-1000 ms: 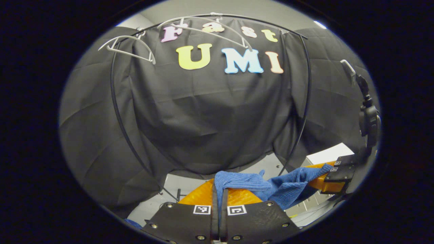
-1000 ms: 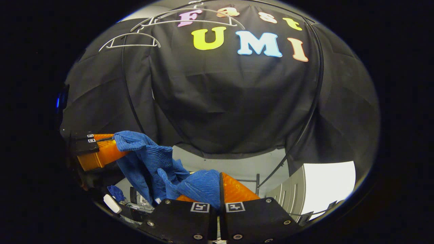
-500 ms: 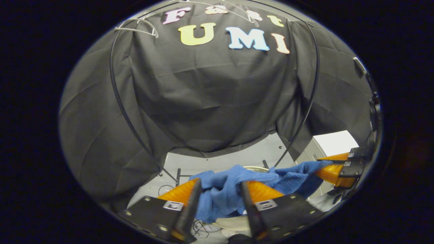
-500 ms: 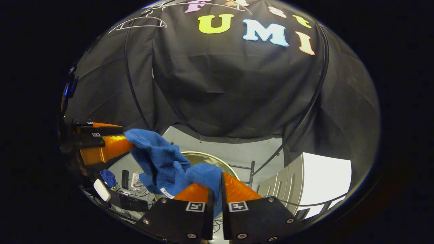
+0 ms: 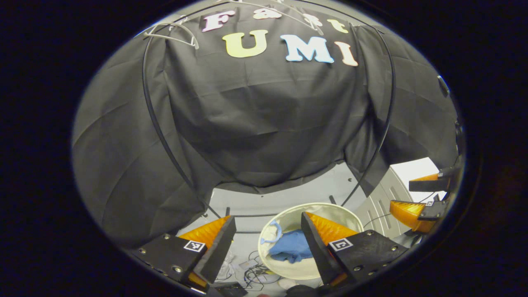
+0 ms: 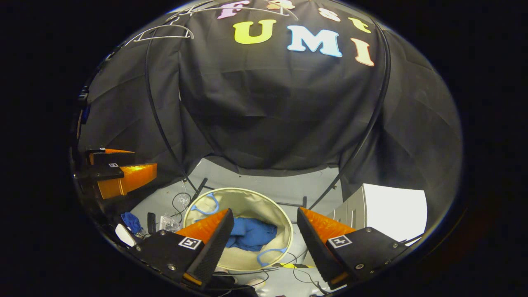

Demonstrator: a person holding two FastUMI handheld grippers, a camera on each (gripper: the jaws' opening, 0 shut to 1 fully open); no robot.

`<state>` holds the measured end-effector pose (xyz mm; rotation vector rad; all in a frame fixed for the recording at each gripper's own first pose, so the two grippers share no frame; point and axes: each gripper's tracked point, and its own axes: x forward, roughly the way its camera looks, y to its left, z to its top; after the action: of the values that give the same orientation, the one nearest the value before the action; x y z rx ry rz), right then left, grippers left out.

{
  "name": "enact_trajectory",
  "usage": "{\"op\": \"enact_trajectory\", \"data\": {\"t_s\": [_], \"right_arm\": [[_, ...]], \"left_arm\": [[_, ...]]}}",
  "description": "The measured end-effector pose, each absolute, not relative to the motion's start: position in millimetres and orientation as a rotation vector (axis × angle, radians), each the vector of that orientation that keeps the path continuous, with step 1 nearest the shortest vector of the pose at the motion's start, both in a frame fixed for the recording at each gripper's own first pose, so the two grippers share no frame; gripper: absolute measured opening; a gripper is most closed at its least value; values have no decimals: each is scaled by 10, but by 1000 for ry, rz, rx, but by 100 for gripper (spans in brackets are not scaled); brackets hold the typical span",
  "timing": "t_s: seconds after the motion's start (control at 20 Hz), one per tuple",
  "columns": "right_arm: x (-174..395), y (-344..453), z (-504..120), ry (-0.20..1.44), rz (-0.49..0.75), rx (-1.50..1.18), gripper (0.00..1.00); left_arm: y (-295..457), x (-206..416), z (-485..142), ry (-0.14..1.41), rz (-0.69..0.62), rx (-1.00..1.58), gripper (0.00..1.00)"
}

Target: Grasp the clothes on the hanger with both hands and then place them into the laundry hamper below.

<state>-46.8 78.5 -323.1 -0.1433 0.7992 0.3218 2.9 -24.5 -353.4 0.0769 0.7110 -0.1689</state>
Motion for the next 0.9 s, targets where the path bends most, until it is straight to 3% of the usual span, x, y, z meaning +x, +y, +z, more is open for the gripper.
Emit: {"op": "enact_trajectory", "data": {"t_s": [0.4, 0.5, 0.55, 0.9], "right_arm": [[-396, 875, -2740, 673, 280, -95, 96], [-391, 838, -2499, 617, 279, -92, 96], [-392, 803, -2377, 590, 281, -97, 95], [-521, 433, -1338, 359, 252, -72, 94]], "left_arm": [[-16, 161, -2920, 577, -160, 70, 92], [-4, 135, -2608, 523, -144, 65, 93], [19, 97, -2435, 498, -134, 70, 98], [54, -241, -1154, 289, -87, 56, 98]]}}
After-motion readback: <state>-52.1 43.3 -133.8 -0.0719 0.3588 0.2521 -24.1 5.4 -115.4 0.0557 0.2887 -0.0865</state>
